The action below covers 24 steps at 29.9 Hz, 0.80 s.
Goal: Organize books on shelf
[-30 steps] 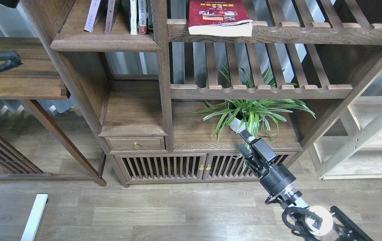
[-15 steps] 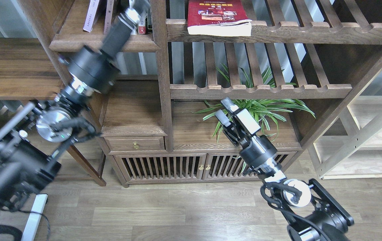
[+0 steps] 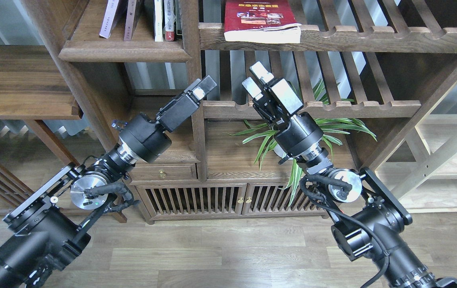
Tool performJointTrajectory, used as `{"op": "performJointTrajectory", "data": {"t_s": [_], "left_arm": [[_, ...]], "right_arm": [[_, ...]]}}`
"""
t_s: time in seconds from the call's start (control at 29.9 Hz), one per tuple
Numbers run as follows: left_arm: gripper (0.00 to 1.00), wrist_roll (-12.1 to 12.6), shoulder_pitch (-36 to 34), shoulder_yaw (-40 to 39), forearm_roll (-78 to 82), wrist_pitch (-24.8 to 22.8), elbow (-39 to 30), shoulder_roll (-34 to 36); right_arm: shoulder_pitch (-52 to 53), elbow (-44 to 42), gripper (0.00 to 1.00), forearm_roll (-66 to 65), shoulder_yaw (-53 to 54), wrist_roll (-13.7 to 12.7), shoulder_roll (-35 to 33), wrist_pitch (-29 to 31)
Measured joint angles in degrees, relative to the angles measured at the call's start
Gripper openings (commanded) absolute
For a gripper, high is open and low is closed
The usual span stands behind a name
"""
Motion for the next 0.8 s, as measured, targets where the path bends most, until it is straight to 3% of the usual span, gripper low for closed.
{"op": "performJointTrajectory", "data": {"t_s": [0.3,0.8], "left_arm": [[0.97,0.0,0.3,0.0,0.7,0.0,0.1,-0.1],[0.98,0.0,1.1,0.4,0.6,0.0,0.0,-0.5]], "right_arm": [[3.0,-1.1,0.94,0.2,2.6,0.0,0.1,-9.5],[7.6,-1.2,0.92,1.5,4.2,0.0,0.1,-16.7]]}}
